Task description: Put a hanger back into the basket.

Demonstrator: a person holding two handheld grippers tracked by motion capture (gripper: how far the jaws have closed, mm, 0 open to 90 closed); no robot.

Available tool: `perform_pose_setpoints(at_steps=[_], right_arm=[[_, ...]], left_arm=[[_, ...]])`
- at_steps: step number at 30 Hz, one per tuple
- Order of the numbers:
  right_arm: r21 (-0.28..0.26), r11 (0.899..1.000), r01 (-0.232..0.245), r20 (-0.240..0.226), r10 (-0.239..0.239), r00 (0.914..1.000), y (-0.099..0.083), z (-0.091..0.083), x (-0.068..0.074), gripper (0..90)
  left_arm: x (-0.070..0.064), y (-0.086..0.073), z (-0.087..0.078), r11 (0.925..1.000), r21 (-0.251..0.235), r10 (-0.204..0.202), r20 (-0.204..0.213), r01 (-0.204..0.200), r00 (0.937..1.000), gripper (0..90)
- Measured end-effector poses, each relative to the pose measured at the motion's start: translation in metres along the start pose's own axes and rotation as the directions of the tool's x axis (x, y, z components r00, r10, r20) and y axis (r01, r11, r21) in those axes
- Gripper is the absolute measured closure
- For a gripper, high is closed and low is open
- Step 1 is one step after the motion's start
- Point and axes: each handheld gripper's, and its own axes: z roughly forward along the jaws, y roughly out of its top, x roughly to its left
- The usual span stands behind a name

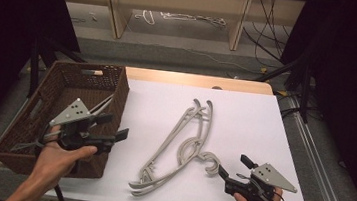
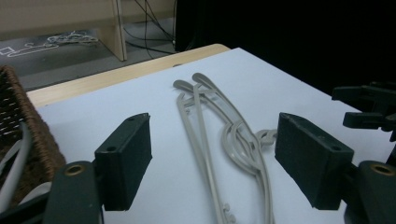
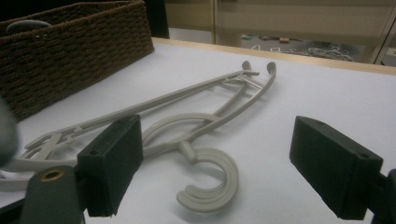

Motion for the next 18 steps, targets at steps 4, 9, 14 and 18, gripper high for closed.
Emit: perform_pose_setpoints(at_steps=[4, 9, 14, 18], right_arm=[[-0.005, 1.0, 0.003, 0.0, -0.003, 1.0, 0.0, 0.0, 0.0, 18.3], [-0.001, 1.0, -0.004, -0.004, 0.004, 1.0, 0.0, 0.0, 0.001, 18.2], [-0.004, 1.0, 0.003, 0.0, -0.003, 1.0, 0.0, 0.0, 0.0, 18.2], [0.009, 1.0, 0.001, 0.006, -0.001, 1.0, 0.001, -0.001, 0.0, 18.2]], left_arm=[[-0.007, -0.005, 0.008, 0.9997, -0.014, 0.022, -0.005, -0.022, 0.9997, 23.6], [-0.016, -0.012, 0.021, 0.9988, -0.032, 0.037, -0.009, -0.037, 0.9993, 16.0], [-0.031, -0.021, 0.04, 0.997, -0.015, 0.077, 0.003, -0.077, 0.9971, 15.7], [-0.044, -0.029, 0.056, 0.9943, 0.014, 0.105, 0.026, -0.106, 0.9941, 15.8]])
